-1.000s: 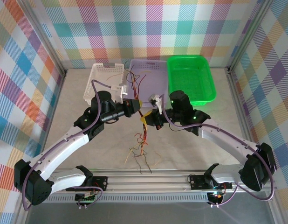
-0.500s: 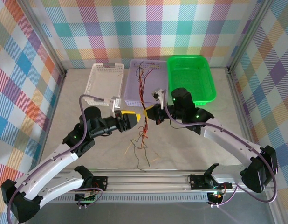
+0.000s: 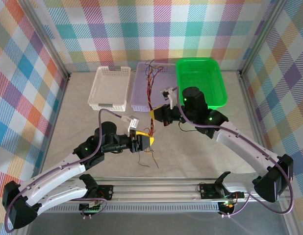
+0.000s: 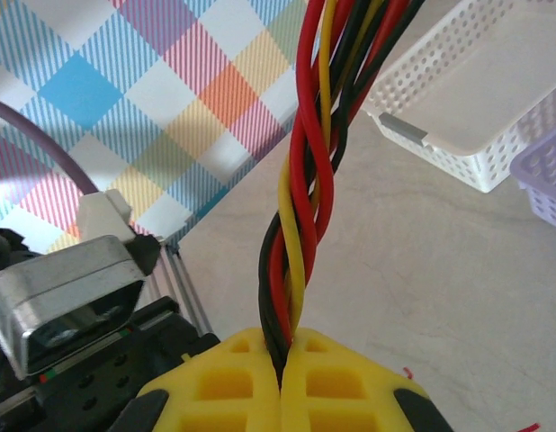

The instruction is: Untangle the cables

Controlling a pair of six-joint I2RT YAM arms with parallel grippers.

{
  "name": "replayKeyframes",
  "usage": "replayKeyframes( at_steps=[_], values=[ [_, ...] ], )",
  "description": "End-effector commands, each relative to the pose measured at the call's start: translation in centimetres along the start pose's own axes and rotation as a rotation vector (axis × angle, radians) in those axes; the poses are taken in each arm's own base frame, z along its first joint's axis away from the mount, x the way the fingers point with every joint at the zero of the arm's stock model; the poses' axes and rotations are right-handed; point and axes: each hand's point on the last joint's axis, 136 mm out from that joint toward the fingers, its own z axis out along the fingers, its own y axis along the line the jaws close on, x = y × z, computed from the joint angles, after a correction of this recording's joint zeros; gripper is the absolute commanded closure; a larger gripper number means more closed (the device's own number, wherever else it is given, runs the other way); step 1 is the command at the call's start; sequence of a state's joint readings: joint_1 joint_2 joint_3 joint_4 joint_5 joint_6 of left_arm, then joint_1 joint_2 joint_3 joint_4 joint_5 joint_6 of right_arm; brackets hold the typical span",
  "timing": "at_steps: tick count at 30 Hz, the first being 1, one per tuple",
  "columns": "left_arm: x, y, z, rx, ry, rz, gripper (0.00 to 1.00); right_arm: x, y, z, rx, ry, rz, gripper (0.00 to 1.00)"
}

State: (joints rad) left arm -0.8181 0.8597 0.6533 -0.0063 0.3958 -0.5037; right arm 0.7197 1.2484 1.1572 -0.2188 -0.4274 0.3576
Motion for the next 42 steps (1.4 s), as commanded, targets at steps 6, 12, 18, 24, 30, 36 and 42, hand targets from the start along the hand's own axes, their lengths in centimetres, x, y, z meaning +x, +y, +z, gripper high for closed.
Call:
replayKeyframes(
  at_steps=[6,12,18,24,30,36,42],
  values=[
    [-0.4,0.0,0.9,-0.026,-0.002,0.046,0.79,-0.4,1.9,-0.7,-0.079,0.006,0.015,1.00],
    [-0.8,0.1,0.7,-0.044,-0.028,0.053,1.00,0.2,2.1,-0.9,-0.098,0.013,0.030,1.00],
    [-1.4,0.3,0.0,-0.057,-0.078,0.056,1.00,0.9,1.7,-1.2,-0.074,0.021,0.033,1.00],
    [-2.3,0.5,-1.3,-0.079,-0.166,0.043,1.00,1.8,1.5,-1.7,-0.063,0.022,0.026,0.59],
    [-2.6,0.1,-0.9,-0.050,-0.170,0.028,1.00,2.4,1.5,-2.3,-0.063,0.005,0.016,0.37],
    [-2.7,-0.5,-0.5,-0.029,-0.147,0.037,1.00,3.5,1.9,-2.1,-0.125,0.012,0.017,0.42],
    [-2.4,-0.6,-0.3,-0.022,-0.128,0.036,1.00,4.7,1.9,-0.7,-0.197,0.037,0.068,0.46]
  ],
)
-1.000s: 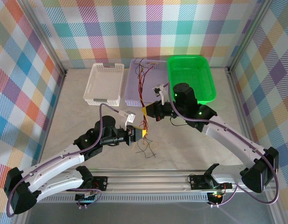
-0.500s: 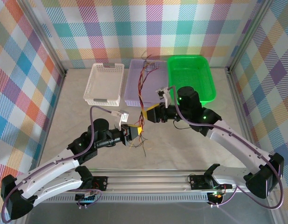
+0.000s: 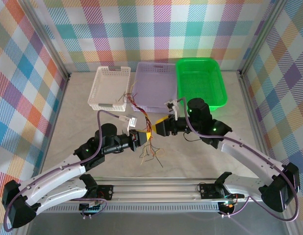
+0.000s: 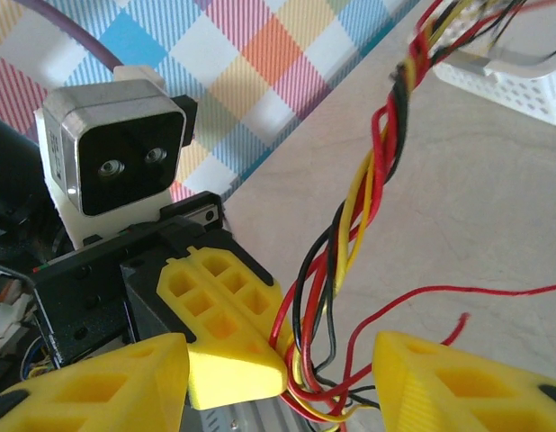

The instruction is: Untangle the cables

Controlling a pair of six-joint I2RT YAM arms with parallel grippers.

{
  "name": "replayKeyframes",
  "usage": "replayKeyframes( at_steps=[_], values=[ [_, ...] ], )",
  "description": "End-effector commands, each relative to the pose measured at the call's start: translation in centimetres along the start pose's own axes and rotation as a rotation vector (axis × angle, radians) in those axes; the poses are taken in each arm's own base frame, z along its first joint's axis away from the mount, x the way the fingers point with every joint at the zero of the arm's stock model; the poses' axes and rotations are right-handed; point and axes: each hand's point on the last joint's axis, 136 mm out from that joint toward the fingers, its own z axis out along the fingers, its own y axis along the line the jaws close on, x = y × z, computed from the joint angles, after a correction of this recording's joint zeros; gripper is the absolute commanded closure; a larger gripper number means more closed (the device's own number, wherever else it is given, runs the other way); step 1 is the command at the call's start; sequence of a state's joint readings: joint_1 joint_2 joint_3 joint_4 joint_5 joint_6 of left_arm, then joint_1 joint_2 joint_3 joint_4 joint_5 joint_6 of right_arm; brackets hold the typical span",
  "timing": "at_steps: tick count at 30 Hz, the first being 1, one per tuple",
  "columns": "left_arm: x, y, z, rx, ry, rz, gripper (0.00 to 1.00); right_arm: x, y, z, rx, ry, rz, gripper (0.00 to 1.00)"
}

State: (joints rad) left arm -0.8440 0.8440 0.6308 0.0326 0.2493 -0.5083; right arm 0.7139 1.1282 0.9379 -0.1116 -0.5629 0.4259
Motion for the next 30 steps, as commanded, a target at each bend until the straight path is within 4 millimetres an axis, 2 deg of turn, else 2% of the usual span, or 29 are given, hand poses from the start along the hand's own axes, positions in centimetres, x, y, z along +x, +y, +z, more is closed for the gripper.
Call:
replayKeyframes(
  at_steps=[1,8,12,15,22,24,30],
  values=[
    [-1.4,-1.8,-0.2,0.060,-0.033,0.018,1.00,-0.1,0.7,0.8,-0.072,-0.002,0.007,0.47],
    [-1.2,-1.7,-0.3,0.053,-0.026,0.019,1.00,0.4,0.2,1.3,-0.073,0.007,0.018,0.54],
    [-1.2,-1.6,-0.2,0.051,-0.023,0.014,1.00,0.7,0.2,1.4,-0.080,0.009,0.024,0.68],
    [-1.2,-1.7,-0.2,0.053,-0.023,0.013,1.00,1.0,0.2,1.4,-0.087,0.012,0.024,0.73],
    [-1.2,-1.7,-0.2,0.056,-0.021,0.012,1.00,1.6,-0.1,1.7,-0.101,0.015,0.038,0.70],
    [-1.1,-1.7,-0.2,0.054,-0.021,0.011,1.00,1.7,0.0,1.7,-0.107,0.016,0.037,0.73],
    [-1.1,-1.5,-0.5,0.047,-0.024,0.010,1.00,1.9,-0.1,1.6,-0.095,0.016,0.023,0.94]
  ],
)
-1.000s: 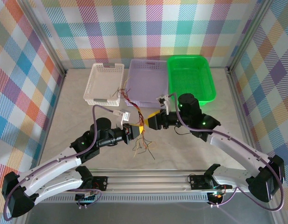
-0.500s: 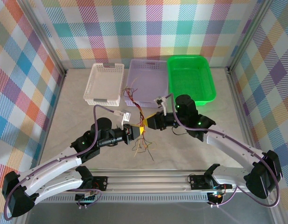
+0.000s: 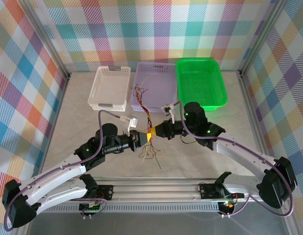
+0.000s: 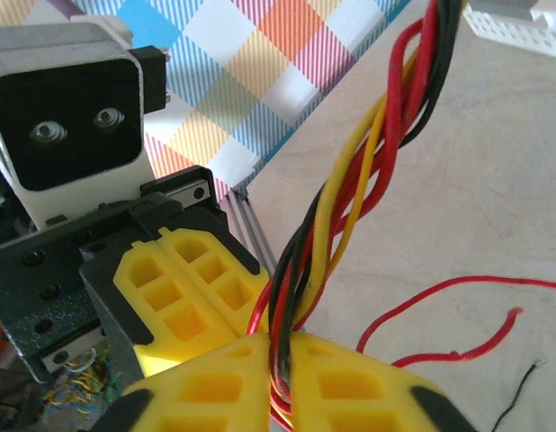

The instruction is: Untangle the cables

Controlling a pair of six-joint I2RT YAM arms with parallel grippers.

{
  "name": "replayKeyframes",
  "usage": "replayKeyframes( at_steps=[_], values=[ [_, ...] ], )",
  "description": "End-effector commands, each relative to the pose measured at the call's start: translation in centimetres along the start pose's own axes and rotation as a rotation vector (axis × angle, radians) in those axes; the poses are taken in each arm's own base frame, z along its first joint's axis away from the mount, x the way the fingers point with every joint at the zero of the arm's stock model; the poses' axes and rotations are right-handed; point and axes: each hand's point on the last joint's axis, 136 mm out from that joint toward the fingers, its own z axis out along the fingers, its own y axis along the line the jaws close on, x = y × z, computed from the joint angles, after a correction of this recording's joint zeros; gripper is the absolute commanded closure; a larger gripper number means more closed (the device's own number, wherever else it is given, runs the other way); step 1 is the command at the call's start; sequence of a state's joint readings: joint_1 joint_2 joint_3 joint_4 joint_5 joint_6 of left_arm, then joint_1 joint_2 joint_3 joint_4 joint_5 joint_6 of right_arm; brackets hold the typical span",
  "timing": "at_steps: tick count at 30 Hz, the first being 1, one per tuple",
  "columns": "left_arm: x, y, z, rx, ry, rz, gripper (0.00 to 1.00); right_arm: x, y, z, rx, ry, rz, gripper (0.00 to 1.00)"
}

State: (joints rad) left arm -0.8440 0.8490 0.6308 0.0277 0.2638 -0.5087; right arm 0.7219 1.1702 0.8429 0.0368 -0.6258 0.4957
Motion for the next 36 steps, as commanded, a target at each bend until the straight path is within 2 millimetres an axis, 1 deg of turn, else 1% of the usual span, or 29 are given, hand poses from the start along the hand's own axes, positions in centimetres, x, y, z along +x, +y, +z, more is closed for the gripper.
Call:
replayKeyframes(
  at_steps=[1,8,10,17,21,24,29,32,36],
  values=[
    [-1.5,-1.6,-0.7,0.041,-0.042,0.014,1.00,-0.1,0.8,-0.2,-0.020,-0.012,-0.043,0.99],
    [-0.8,-1.2,-1.5,0.020,-0.023,0.021,1.00,-0.2,-0.6,-1.4,0.106,-0.042,-0.058,1.00],
    [-0.6,-1.1,-1.8,0.013,-0.015,0.026,1.00,-0.4,-1.1,-2.1,0.162,-0.061,-0.066,1.00],
    [0.3,-0.5,-2.8,-0.025,0.010,0.032,1.00,-0.9,-1.8,-4.6,0.288,-0.107,-0.099,1.00],
    [0.4,-0.1,-3.8,-0.060,0.010,0.037,1.00,-1.4,-2.9,-6.0,0.369,-0.139,-0.079,1.00],
    [0.5,0.8,-4.8,-0.140,0.026,0.040,1.00,-2.0,-4.4,-7.8,0.468,-0.188,-0.042,1.00],
    [0.7,1.8,-5.9,-0.243,0.089,0.040,1.00,-2.8,-6.4,-12.0,0.624,-0.289,0.037,1.00],
    [0.8,2.5,-6.8,-0.324,0.142,0.060,1.00,-3.3,-6.9,-14.5,0.672,-0.351,0.084,1.00],
    [1.2,3.3,-7.8,-0.410,0.227,0.090,1.00,-3.6,-6.8,-16.6,0.691,-0.400,0.098,1.00]
  ],
)
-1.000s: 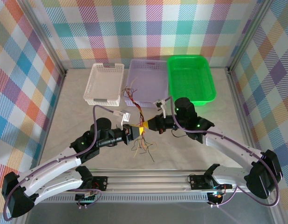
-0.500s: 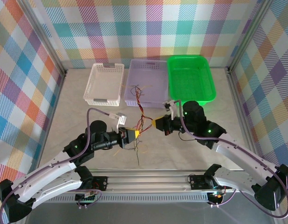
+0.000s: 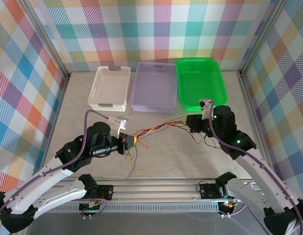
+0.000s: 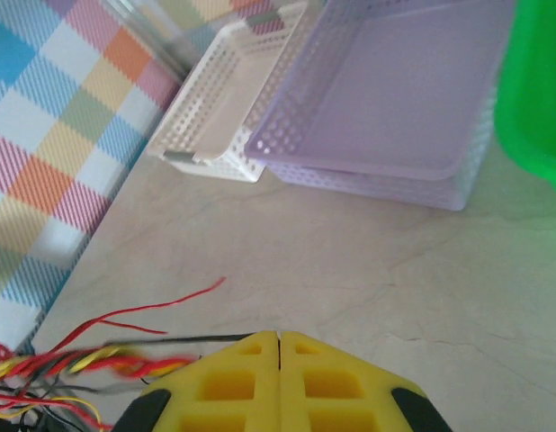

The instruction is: Untangle the cables

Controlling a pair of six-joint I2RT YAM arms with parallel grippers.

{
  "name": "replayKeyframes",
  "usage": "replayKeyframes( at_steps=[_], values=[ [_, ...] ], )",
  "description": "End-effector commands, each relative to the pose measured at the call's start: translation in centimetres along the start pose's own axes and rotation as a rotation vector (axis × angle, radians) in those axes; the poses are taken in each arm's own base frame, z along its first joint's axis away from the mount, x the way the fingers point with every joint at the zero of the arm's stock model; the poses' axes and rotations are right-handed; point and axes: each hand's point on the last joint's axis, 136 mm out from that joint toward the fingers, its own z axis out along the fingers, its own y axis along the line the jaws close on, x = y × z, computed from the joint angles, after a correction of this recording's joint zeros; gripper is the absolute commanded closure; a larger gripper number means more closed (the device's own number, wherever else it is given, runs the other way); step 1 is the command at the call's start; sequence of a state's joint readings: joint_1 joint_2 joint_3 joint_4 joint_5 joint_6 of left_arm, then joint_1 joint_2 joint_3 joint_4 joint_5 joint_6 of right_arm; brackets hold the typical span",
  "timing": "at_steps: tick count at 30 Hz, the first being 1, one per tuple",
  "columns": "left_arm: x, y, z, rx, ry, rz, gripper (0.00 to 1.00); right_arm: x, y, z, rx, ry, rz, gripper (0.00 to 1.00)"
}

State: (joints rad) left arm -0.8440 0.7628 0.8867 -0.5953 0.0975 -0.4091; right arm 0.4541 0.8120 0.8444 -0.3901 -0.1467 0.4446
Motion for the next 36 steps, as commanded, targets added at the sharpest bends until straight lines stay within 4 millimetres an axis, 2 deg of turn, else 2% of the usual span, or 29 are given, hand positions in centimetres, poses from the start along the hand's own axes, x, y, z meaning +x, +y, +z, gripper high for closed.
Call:
replayKeyframes(
  at_steps=[1,5,12,16,19,21,22,24,26,28,31,34,36],
  values=[
    [1.4,2.4,-1.4,-0.151,0.095,0.058,1.00,-1.8,-1.1,-2.1,0.071,-0.061,0.022,1.00],
    [1.0,4.8,-3.1,-0.309,0.108,0.113,1.00,-2.9,-2.6,-3.9,0.154,-0.087,0.033,1.00],
    [-0.2,7.8,-6.0,-0.517,0.103,0.201,1.00,-4.1,-5.5,-6.8,0.336,-0.122,0.057,1.00],
    [-0.6,8.6,-6.5,-0.561,0.081,0.211,1.00,-4.2,-5.5,-7.0,0.329,-0.121,0.068,1.00],
    [-0.6,7.5,-5.3,-0.482,0.066,0.174,1.00,-3.8,-3.0,-5.7,0.158,-0.097,0.050,1.00],
    [-0.9,6.2,-4.1,-0.405,0.053,0.143,1.00,-3.1,0.4,-4.4,-0.069,-0.048,0.026,1.00],
    [-1.0,5.5,-3.5,-0.360,0.045,0.125,1.00,-2.8,2.2,-4.0,-0.191,-0.020,0.026,0.94],
    [-1.5,4.2,-2.4,-0.285,0.026,0.089,1.00,-2.0,5.4,-3.7,-0.396,0.036,0.019,0.74],
    [-2.2,2.7,-1.2,-0.207,0.006,0.052,1.00,-0.7,7.1,-3.2,-0.470,0.048,-0.032,0.53],
    [-2.9,1.5,-0.3,-0.149,-0.007,0.022,1.00,0.5,8.4,-2.7,-0.498,0.048,-0.098,0.42],
    [-3.9,-0.7,1.1,-0.033,-0.024,-0.014,1.00,2.2,10.2,-1.5,-0.554,0.071,-0.144,0.35],
    [-4.9,-2.5,2.0,0.058,-0.043,-0.039,1.00,3.3,11.6,0.1,-0.585,0.096,-0.163,0.33],
    [-5.3,-2.9,2.3,0.077,-0.049,-0.047,1.00,3.6,12.2,0.9,-0.594,0.099,-0.173,0.32]
  ],
)
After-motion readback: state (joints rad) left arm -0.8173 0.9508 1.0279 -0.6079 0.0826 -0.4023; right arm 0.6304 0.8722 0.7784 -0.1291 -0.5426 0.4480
